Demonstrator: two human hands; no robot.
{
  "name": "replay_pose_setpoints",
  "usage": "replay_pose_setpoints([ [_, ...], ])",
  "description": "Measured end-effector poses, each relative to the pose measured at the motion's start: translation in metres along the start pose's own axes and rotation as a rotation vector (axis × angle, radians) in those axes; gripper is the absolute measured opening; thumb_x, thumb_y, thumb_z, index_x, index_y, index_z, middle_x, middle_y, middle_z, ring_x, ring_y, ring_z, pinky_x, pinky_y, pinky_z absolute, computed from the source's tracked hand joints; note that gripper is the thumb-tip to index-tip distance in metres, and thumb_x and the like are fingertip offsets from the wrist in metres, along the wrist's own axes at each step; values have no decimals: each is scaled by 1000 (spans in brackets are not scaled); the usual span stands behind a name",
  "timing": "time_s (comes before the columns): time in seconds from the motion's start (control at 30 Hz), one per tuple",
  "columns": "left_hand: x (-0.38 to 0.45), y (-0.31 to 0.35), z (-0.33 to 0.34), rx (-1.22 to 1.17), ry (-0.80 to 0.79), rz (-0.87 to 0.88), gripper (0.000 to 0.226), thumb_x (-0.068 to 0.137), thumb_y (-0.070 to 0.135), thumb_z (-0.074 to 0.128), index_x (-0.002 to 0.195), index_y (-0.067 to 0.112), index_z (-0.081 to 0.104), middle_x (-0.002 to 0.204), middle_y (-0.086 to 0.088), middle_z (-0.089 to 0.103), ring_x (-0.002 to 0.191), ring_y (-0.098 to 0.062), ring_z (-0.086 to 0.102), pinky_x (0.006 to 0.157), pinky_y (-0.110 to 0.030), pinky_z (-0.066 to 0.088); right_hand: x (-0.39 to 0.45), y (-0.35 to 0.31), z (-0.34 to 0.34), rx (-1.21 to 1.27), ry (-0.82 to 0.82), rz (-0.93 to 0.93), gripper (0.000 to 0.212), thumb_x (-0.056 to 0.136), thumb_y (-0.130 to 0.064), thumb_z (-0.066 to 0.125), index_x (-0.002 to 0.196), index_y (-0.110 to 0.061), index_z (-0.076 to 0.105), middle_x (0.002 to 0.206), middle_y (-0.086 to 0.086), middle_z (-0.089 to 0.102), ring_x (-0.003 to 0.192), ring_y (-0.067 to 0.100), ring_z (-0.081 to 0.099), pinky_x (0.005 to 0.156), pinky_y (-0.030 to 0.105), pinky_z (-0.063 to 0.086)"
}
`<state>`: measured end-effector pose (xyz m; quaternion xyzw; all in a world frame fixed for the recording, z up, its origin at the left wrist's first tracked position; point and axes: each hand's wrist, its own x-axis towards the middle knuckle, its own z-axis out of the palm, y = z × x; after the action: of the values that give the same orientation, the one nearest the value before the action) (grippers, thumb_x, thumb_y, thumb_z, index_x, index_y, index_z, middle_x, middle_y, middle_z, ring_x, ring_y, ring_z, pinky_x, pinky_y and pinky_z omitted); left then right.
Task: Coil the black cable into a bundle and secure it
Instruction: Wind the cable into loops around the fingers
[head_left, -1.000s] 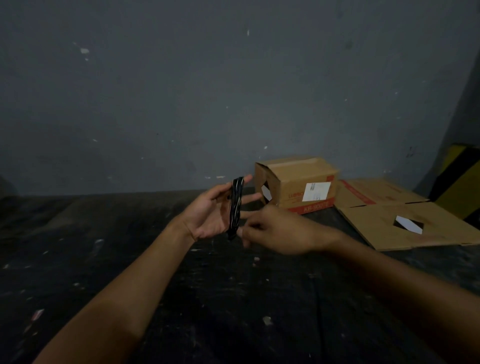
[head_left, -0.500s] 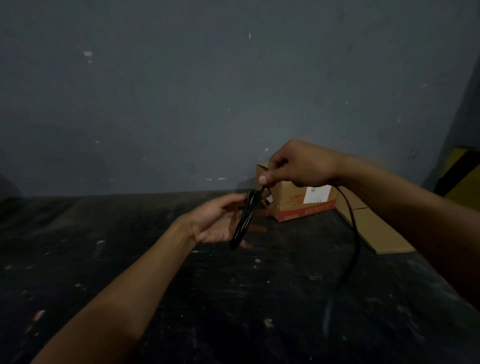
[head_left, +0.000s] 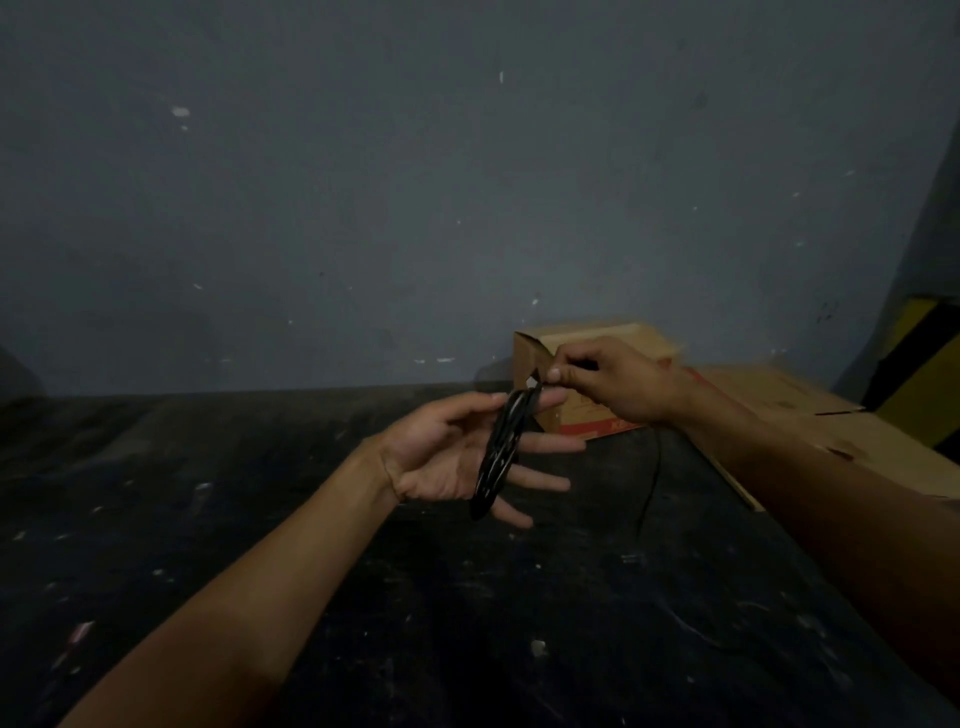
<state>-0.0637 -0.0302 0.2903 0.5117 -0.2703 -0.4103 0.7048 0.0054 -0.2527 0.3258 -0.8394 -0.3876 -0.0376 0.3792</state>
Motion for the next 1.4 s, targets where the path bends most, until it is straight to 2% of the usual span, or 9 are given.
replay_pose_setpoints([
  [0.1, 2, 6, 4, -40, -106, 124, 52, 99, 40, 38, 150, 32, 30, 160, -16, 17, 144, -51, 11, 105, -72, 18, -15, 35, 30, 142, -9, 98, 18, 97, -19, 48, 106, -19, 64, 95, -9, 68, 89, 2, 65, 79, 32, 56],
  [0.2, 3, 15, 5, -47, -96, 193, 52, 99, 40, 37, 150, 32, 29, 159, -16, 16, 143, -52, 10, 104, -73, 18, -34, 51, 70, 253, -65, 118, 28, 98, -22, 44, 115, -37, 59, 116, -6, 63, 102, 7, 63, 82, 32, 53],
  [0.33, 7, 17, 3, -56, -37, 218, 51, 97, 40, 40, 147, 32, 35, 158, -16, 23, 142, -49, 18, 103, -73, 22, -42, 46, 115, 309, -126, 181, 32, 97, -49, 36, 115, -39, 60, 96, 21, 61, 66, 13, 53, 61, 35, 49],
  [0.67, 10, 15, -15, -106, 199, 289, 49, 97, 44, 32, 145, 38, 39, 152, -14, 40, 137, -46, 36, 99, -72, 31, -62, -13, 130, 305, -328, 175, 38, 102, -38, 33, 106, -15, 62, 66, 0, 46, 59, 10, 48, 55, 19, 45],
  [0.8, 5, 8, -28, -128, 314, 291, 47, 95, 44, 34, 140, 39, 45, 148, -11, 47, 133, -43, 44, 100, -73, 31, -62, -34, 116, 131, -358, 120, 36, 102, -38, 35, 105, -18, 65, 73, 2, 55, 63, 18, 50, 61, 29, 45],
  [0.97, -2, -1, -38, -63, 413, 210, 46, 94, 45, 39, 138, 39, 51, 148, -9, 48, 133, -40, 45, 103, -70, 33, -57, -46, 90, -70, -329, 46, 30, 101, -33, 40, 99, -19, 67, 70, -18, 59, 64, -8, 56, 60, 11, 40],
  [1.17, -1, -12, -37, -136, 353, 165, 50, 92, 37, 52, 141, 29, 49, 138, -14, 57, 105, -29, 66, 88, -42, 55, -35, -57, 42, -295, -227, -22, 18, 94, -33, 55, 77, -35, 62, 77, -18, 68, 57, -2, 56, 52, 13, 37],
  [1.27, 0, -11, -33, -70, 368, 127, 49, 87, 38, 60, 135, 29, 56, 135, -11, 60, 125, -34, 48, 106, -44, 44, -23, -59, 17, -414, -175, -12, 13, 89, -37, 62, 78, -31, 65, 80, -8, 69, 67, 1, 59, 57, 23, 41],
  [1.4, 3, -6, -24, -71, 387, 41, 56, 80, 39, 68, 131, 20, 61, 154, -14, 35, 140, -39, 30, 91, -46, 53, -14, -64, -2, -491, -174, -6, 15, 85, -37, 66, 85, -23, 71, 96, 2, 74, 86, 18, 65, 74, 37, 52],
])
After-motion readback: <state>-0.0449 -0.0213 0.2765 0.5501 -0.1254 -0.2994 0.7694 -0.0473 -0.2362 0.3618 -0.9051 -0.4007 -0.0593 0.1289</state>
